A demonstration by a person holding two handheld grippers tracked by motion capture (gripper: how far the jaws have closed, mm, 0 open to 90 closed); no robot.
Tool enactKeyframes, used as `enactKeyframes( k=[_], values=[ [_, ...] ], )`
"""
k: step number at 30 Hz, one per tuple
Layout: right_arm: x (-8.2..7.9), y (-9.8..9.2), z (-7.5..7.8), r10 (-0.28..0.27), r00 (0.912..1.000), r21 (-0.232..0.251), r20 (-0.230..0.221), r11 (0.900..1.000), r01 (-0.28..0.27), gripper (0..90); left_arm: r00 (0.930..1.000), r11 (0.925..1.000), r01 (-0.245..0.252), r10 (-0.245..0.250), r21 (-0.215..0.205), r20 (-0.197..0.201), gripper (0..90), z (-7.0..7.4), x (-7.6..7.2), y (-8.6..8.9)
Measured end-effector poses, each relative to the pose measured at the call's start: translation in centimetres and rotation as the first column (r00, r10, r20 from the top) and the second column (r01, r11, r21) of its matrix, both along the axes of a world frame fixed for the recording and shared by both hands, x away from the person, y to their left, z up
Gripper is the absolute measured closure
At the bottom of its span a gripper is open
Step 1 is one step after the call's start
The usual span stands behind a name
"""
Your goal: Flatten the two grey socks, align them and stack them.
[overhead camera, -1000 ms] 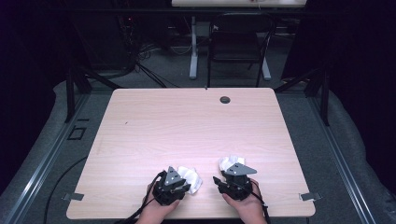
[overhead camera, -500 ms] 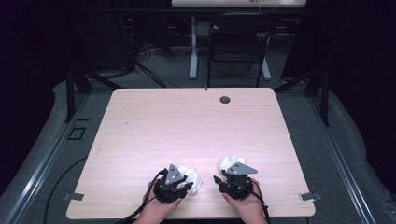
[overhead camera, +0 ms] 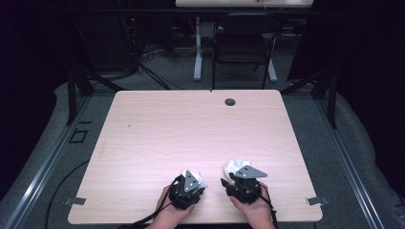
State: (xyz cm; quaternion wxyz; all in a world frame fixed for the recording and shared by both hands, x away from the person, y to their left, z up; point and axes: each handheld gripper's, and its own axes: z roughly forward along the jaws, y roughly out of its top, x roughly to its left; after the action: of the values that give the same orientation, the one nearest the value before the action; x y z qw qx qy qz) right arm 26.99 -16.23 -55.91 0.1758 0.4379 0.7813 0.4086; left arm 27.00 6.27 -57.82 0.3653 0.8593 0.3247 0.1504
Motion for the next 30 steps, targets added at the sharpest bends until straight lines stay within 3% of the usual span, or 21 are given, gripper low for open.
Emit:
enactKeyframes(
  k=[6, 9, 16, 18, 22, 26, 30],
  values=[
    [0.0, 0.3, -0.1, 0.008, 1.0000, -0.002, -0.006, 1.000, -0.008, 58.8, 0.9996, 0.9987, 0.016, -0.017, -0.049, -0.024, 86.7, 0.3, 0.3, 0.6],
    [0.0, 0.5, -0.1, 0.020, 0.9998, -0.011, -0.007, 1.000, -0.020, 59.0, 0.9994, 0.9956, 0.012, -0.015, -0.093, -0.032, 88.5, 0.8, 0.6, 1.2],
    [-0.1, 1.0, 0.1, 0.033, 0.9994, 0.007, -0.010, 0.999, -0.033, 65.1, 0.9995, 0.9900, -0.004, 0.000, -0.141, -0.032, 89.0, 1.9, 0.9, 2.2],
    [-0.2, 1.5, 0.3, 0.055, 0.9982, 0.019, -0.022, 0.998, -0.055, 69.6, 0.9995, 0.9870, -0.009, 0.004, -0.161, -0.032, 89.0, 2.2, 0.9, 2.5],
    [-0.6, 3.5, 0.2, 0.143, 0.9897, -0.045, -0.015, 0.989, -0.143, 84.0, 0.9996, 0.9847, -0.010, 0.005, -0.174, -0.028, 89.1, 2.7, 0.9, 2.8],
    [-0.4, 4.8, 0.1, 0.182, 0.9826, -0.076, -0.037, 0.980, -0.184, 89.2, 0.9996, 0.9820, -0.021, 0.018, -0.187, -0.021, 89.0, 3.2, 1.0, 3.5],
    [0.0, 5.7, -0.2, 0.196, 0.9786, -0.065, -0.062, 0.978, -0.200, 89.5, 0.9992, 0.9763, -0.035, 0.030, -0.214, -0.024, 89.0, 3.5, 1.1, 4.0]
  ],
)
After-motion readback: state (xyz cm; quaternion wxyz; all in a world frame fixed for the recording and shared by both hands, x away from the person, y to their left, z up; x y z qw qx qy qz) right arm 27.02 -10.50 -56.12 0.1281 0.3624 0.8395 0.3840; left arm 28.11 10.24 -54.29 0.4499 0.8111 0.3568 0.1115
